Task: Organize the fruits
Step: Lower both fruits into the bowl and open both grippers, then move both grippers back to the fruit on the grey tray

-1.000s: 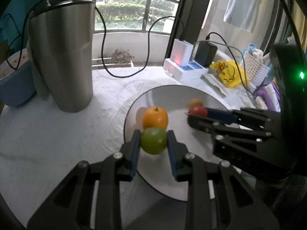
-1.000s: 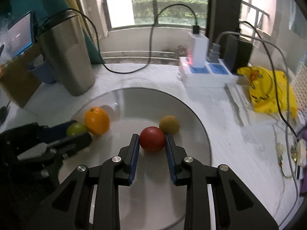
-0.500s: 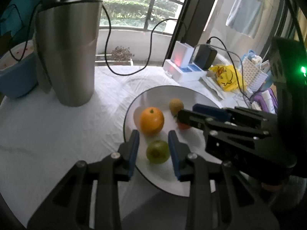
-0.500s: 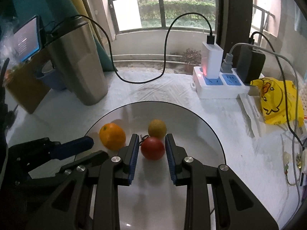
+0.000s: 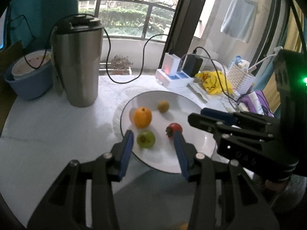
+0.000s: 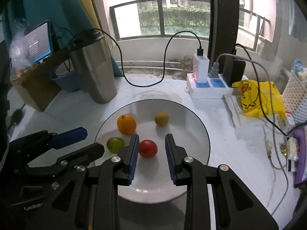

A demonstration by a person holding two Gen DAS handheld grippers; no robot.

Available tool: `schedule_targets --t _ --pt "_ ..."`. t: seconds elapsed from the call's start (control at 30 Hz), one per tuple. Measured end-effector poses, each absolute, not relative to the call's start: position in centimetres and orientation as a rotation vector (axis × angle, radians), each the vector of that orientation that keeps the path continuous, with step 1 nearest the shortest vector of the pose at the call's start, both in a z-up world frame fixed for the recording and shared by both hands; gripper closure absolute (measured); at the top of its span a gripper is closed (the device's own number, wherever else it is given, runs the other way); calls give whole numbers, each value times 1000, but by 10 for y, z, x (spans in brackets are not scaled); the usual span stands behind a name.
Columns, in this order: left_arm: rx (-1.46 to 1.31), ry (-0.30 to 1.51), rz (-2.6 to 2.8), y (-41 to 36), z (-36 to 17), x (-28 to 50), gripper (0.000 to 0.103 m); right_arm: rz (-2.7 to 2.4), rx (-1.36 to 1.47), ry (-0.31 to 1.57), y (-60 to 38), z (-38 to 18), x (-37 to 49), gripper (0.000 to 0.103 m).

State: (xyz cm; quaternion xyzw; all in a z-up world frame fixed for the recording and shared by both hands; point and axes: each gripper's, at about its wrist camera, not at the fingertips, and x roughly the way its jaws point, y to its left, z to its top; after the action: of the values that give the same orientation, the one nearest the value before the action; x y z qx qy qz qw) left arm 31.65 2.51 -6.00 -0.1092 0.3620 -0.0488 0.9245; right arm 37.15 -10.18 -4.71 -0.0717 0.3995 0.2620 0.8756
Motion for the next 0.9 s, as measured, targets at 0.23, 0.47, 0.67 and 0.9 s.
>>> schedule_targets --t 0.23,0.47,0.67,0.9 --pt "-235 716 -95 23 -48 292 58 547 -139 813 -112 -36 344 73" --pt "-244 699 -101 19 -41 268 58 542 -136 798 -120 -27 314 73" --pt "-243 688 -111 11 -37 245 58 531 -120 800 -128 -27 291 73" --pt "-243 692 -118 6 -39 226 58 528 -108 804 -138 -30 266 73"
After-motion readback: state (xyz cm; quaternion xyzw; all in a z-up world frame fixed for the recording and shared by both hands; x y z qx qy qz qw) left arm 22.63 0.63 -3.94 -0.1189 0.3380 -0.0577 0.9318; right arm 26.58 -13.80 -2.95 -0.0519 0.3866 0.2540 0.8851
